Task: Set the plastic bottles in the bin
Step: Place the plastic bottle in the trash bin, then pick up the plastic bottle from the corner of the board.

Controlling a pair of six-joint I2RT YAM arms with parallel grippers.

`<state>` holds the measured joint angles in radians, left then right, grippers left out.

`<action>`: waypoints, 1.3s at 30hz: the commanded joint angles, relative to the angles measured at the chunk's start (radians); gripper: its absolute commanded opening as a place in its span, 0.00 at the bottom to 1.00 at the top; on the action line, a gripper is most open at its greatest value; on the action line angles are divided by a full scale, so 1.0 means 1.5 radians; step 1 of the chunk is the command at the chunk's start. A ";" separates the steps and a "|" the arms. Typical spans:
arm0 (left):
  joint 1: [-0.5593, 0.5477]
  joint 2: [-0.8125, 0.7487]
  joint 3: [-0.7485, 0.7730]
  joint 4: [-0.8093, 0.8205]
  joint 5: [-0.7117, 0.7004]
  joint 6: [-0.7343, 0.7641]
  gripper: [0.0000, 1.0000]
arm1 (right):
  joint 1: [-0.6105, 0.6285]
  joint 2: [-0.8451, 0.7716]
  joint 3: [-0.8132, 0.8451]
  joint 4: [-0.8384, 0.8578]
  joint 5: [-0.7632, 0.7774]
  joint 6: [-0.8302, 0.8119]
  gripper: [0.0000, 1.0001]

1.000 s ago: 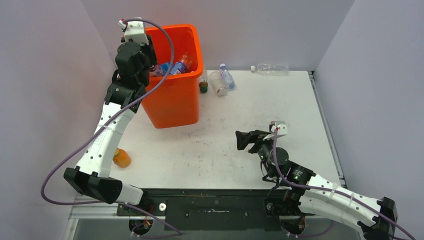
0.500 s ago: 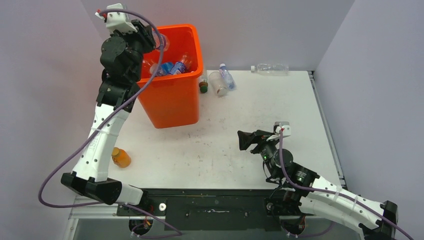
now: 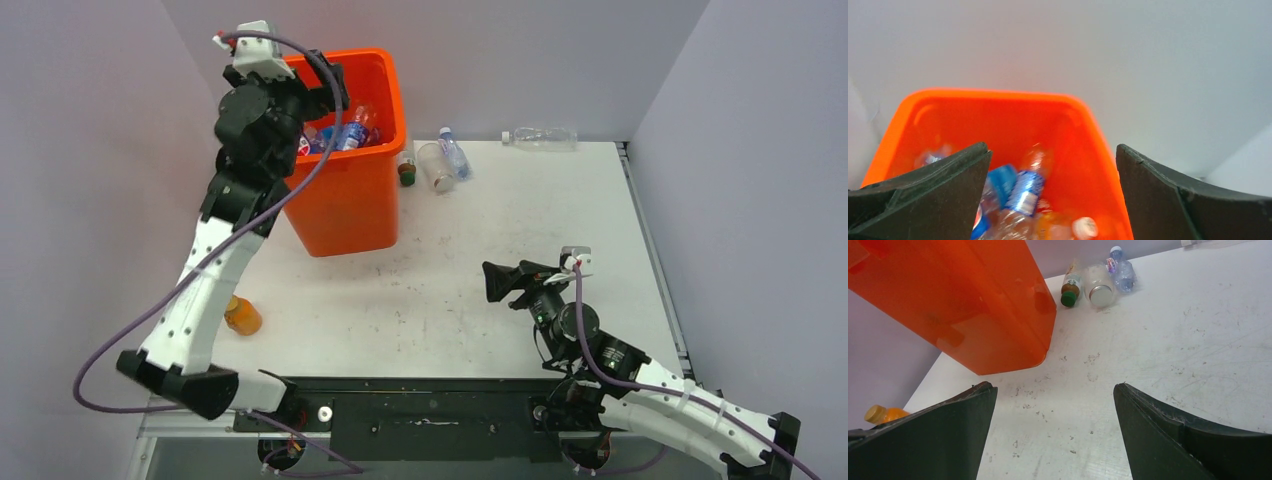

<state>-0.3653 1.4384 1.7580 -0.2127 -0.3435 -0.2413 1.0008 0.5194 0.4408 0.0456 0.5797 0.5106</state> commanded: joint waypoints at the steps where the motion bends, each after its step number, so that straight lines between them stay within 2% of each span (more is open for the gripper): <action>1: -0.106 -0.171 -0.013 0.143 -0.014 0.067 0.96 | -0.005 0.009 -0.010 0.010 0.005 0.011 0.90; 3: -0.152 -0.222 -0.077 0.165 0.032 0.086 0.96 | -0.005 0.010 -0.010 0.016 0.006 0.015 0.90; 8: -0.219 -0.311 -0.215 0.073 0.196 0.112 0.96 | -0.008 0.046 0.011 0.026 0.049 0.006 0.90; 12: -0.269 -0.345 -0.344 0.048 0.350 0.178 0.96 | -0.059 0.192 0.112 -0.009 0.025 0.027 0.90; 14: -0.309 -0.347 -0.378 0.015 0.382 0.211 0.96 | -0.139 0.279 0.180 -0.048 -0.019 0.076 0.90; 16: -0.348 -0.359 -0.417 -0.005 0.376 0.248 0.96 | -0.238 0.308 0.190 -0.027 -0.092 0.138 0.90; 18: -0.374 -0.380 -0.459 -0.010 0.360 0.278 0.96 | -0.325 0.314 0.159 0.047 -0.145 0.207 0.90; 20: -0.384 -0.403 -0.496 -0.005 0.347 0.295 0.96 | -0.382 0.336 0.122 0.140 -0.150 0.272 0.90; 22: -0.386 -0.419 -0.531 0.010 0.342 0.312 0.96 | -0.406 0.392 0.118 0.219 -0.125 0.298 0.90; 27: -0.401 -0.414 -0.568 -0.010 0.312 0.329 0.96 | -0.478 0.599 0.257 0.209 -0.152 0.272 0.90; 29: -0.414 -0.412 -0.591 -0.011 0.285 0.330 0.96 | -0.527 0.669 0.266 0.275 -0.200 0.333 0.90; 31: -0.425 -0.409 -0.614 -0.005 0.264 0.330 0.96 | -0.586 0.751 0.250 0.399 -0.286 0.412 0.90; 33: -0.430 -0.400 -0.633 0.002 0.258 0.334 0.96 | -0.626 0.826 0.263 0.488 -0.307 0.447 0.90; 39: -0.447 -0.352 -0.637 0.000 0.227 0.324 0.96 | -0.665 1.008 0.386 0.537 -0.327 0.446 0.90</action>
<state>-1.0191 0.8795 0.7845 -0.2520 0.0505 0.2474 0.0044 1.9518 0.9035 0.6563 0.1551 1.1309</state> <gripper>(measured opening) 0.961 0.897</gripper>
